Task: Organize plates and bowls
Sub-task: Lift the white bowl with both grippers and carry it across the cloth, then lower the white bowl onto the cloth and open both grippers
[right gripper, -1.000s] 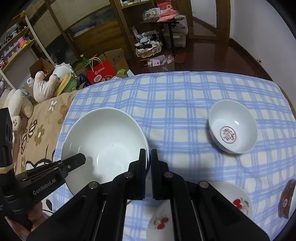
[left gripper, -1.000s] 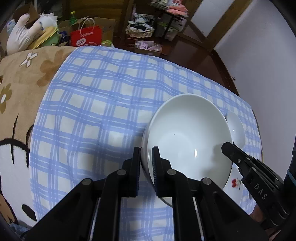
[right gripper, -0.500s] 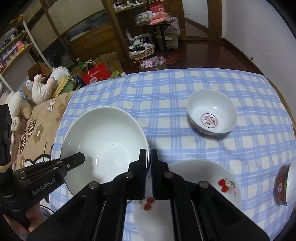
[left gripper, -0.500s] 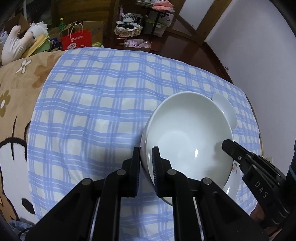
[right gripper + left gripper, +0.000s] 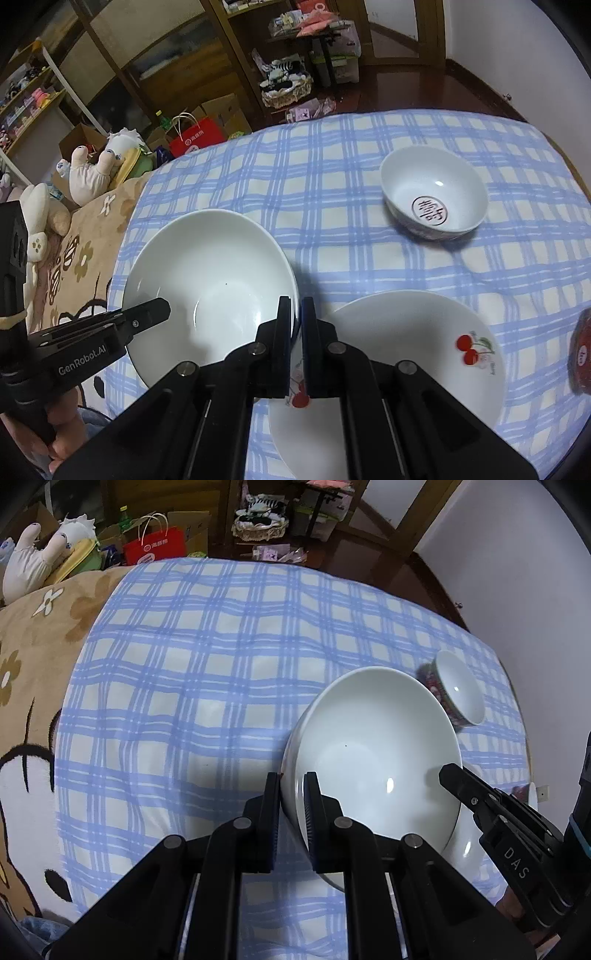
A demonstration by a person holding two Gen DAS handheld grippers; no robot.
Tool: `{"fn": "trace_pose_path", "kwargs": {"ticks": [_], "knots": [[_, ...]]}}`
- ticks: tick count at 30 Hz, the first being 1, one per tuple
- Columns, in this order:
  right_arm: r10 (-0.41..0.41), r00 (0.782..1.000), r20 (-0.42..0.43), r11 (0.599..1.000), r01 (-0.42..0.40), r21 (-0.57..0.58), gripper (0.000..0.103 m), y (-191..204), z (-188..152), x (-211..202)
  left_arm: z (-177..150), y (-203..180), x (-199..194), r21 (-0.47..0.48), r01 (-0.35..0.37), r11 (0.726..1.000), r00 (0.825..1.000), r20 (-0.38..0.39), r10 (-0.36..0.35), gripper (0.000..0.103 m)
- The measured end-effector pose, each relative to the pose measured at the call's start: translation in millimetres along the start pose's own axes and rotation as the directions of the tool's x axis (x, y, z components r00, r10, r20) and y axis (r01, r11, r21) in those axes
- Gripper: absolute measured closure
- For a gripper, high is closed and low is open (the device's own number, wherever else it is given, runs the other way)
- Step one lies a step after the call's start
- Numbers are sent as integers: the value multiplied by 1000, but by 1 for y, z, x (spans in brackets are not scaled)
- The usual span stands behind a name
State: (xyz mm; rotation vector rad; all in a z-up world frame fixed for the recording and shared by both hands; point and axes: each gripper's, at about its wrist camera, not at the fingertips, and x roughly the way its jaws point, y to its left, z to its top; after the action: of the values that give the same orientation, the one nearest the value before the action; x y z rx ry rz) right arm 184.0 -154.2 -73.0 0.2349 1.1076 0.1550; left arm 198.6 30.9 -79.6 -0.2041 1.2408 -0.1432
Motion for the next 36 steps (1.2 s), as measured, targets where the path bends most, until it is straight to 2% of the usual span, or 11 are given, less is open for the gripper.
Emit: {"fn": "trace_pose_path", "kwargs": {"ticks": [6,15,18,23,25,30,33,36], "knots": [[-6,1000,-20,1000,6,7,97,3,2,21,3,-5,15,45,-86,995,996,-14,87,91],[-1,999,-50,1000,2,24,97,-1,4,44,14,7,35,-6,-62,998,996,-60,62,91],[11,998,-58,1000,-10,23,97,-2,4,46,12,11,46,-18,-76,997,993,-91,75,91],[6,999,-54,1000,-5,7,97,2,5,44,13,14,47,-33,-64,997,993,-101,60,91],[22,999,-47,1000,-21,15,97,1,5,42,12,14,47,-41,-79,996,992,-103,74,91],[16,999,49,999,-18,45,97,-4,7,18,13,16,27,-51,-90,995,995,-35,88,89],[18,997,74,997,-24,68,97,-12,12,1,12,14,11,-35,-81,996,997,13,81,89],[-12,994,112,998,5,63,96,-21,14,-19,11,7,-4,-12,-64,998,996,58,65,87]]}}
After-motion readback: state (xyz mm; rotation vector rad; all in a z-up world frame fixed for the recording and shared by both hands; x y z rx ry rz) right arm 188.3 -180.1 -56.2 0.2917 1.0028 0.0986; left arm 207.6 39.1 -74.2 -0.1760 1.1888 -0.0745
